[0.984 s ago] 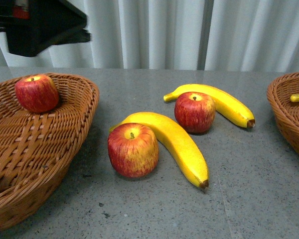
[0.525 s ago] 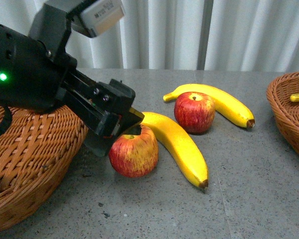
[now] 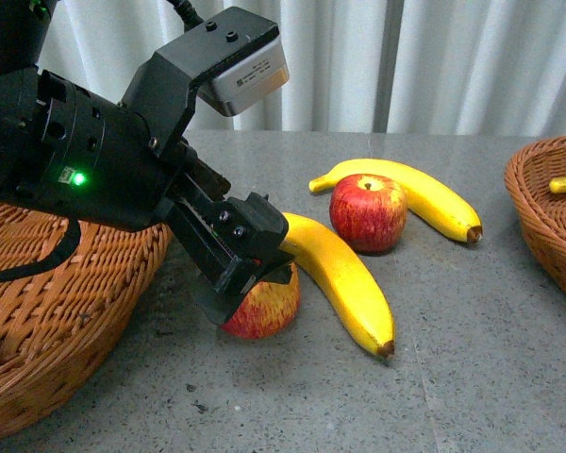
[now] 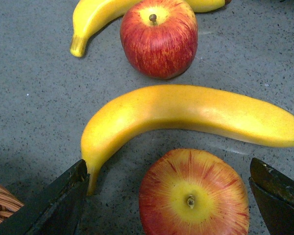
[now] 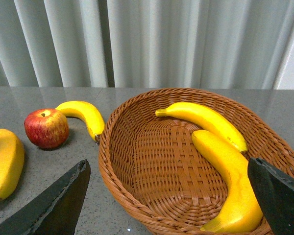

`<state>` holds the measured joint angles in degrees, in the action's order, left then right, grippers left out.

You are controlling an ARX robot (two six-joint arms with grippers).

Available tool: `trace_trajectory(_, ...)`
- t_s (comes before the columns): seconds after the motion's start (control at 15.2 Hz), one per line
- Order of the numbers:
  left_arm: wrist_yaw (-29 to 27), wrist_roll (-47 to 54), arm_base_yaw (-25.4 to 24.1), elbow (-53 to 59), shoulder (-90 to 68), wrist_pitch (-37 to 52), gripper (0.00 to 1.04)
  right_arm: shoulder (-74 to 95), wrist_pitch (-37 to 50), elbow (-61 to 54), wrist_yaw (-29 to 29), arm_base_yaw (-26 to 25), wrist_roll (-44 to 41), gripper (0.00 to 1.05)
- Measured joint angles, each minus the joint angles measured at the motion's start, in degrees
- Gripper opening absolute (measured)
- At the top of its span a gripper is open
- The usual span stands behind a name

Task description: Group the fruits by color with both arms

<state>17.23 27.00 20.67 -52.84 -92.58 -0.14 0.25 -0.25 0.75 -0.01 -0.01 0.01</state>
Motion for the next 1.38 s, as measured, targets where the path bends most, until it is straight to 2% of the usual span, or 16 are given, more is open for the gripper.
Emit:
trace_trajectory(0.59,0.0,-0.4,1.4,-0.1,-4.2,-1.3,0.98,0.0,0.0,0.0,0.0,0.0,0.0,0.98)
trace_trajectory(0.72,0.0,-1.0,2.0,-0.2,-4.2,-0.6,0.76,0.0,0.0,0.0,0.0,0.0,0.0,0.98)
trace_trajectory(0.79,0.0,-1.3,2.2,-0.3,-4.2,-0.6,0.70,0.0,0.0,0.0,0.0,0.0,0.0,0.98)
trace_trajectory(0.98,-2.1,-2.8,3.3,-0.8,-2.3,1.6,0.63,0.0,0.0,0.0,0.0,0.0,0.0,0.98)
trace_trajectory(1.05,-6.7,-7.0,2.9,-0.9,4.1,5.9,0.63,0.0,0.0,0.0,0.0,0.0,0.0,0.98)
trace_trajectory(1.18,-13.4,-13.1,-1.4,-0.9,11.0,8.6,0.63,0.0,0.0,0.0,0.0,0.0,0.0,0.98)
trace_trajectory(1.25,-17.6,-17.5,-6.2,0.4,12.9,10.1,0.63,0.0,0.0,0.0,0.0,0.0,0.0,0.98)
trace_trajectory(1.38,-21.1,-24.8,-14.3,4.2,13.2,11.5,0.63,0.0,0.0,0.0,0.0,0.0,0.0,0.98)
